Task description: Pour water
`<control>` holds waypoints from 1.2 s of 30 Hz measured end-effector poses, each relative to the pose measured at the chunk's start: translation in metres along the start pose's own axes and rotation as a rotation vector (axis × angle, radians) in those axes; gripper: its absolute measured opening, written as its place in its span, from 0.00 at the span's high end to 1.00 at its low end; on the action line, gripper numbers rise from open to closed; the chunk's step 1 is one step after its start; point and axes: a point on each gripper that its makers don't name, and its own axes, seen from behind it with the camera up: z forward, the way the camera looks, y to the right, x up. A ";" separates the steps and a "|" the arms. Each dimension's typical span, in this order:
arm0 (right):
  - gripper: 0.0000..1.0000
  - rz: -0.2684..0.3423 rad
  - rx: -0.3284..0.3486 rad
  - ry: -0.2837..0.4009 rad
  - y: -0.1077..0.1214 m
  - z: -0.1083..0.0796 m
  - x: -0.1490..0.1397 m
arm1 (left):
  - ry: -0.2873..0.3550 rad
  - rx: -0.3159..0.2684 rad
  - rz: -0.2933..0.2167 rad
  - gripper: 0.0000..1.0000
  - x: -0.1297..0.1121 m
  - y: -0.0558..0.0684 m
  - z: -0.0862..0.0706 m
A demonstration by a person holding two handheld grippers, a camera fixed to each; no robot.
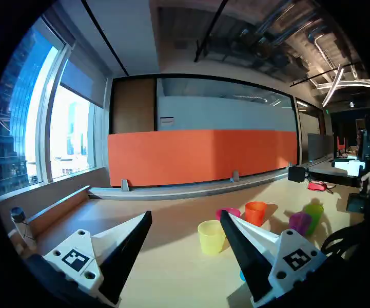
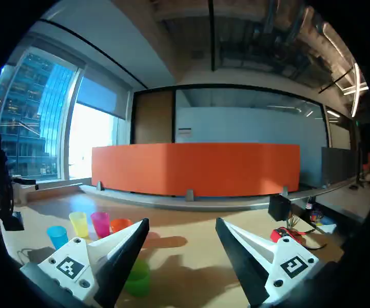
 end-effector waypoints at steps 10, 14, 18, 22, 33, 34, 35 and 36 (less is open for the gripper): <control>0.00 -0.007 -0.103 0.069 0.012 -0.002 0.016 | 0.031 0.090 -0.028 0.02 0.007 -0.019 -0.001; 0.00 -0.018 -0.130 0.086 0.012 -0.005 0.021 | 0.041 0.115 -0.031 0.02 0.009 -0.023 -0.001; 0.00 -0.031 -0.148 0.092 0.011 -0.007 0.023 | 0.052 0.127 -0.034 0.01 0.010 -0.024 -0.002; 0.00 -0.044 -0.168 0.090 0.013 -0.009 0.022 | 0.055 0.139 -0.036 0.01 0.008 -0.026 -0.001; 0.00 -0.023 -0.186 0.088 0.013 -0.013 0.011 | 0.078 0.178 -0.004 0.01 0.003 -0.028 -0.001; 0.00 -0.016 -0.185 0.085 0.013 -0.014 0.010 | 0.076 0.175 -0.004 0.01 0.001 -0.027 0.000; 0.00 -0.009 -0.185 0.082 0.013 -0.014 0.009 | 0.075 0.173 -0.004 0.01 -0.001 -0.025 0.000; 0.00 -0.002 -0.184 0.079 0.014 -0.014 0.008 | 0.073 0.170 -0.004 0.01 -0.004 -0.024 0.001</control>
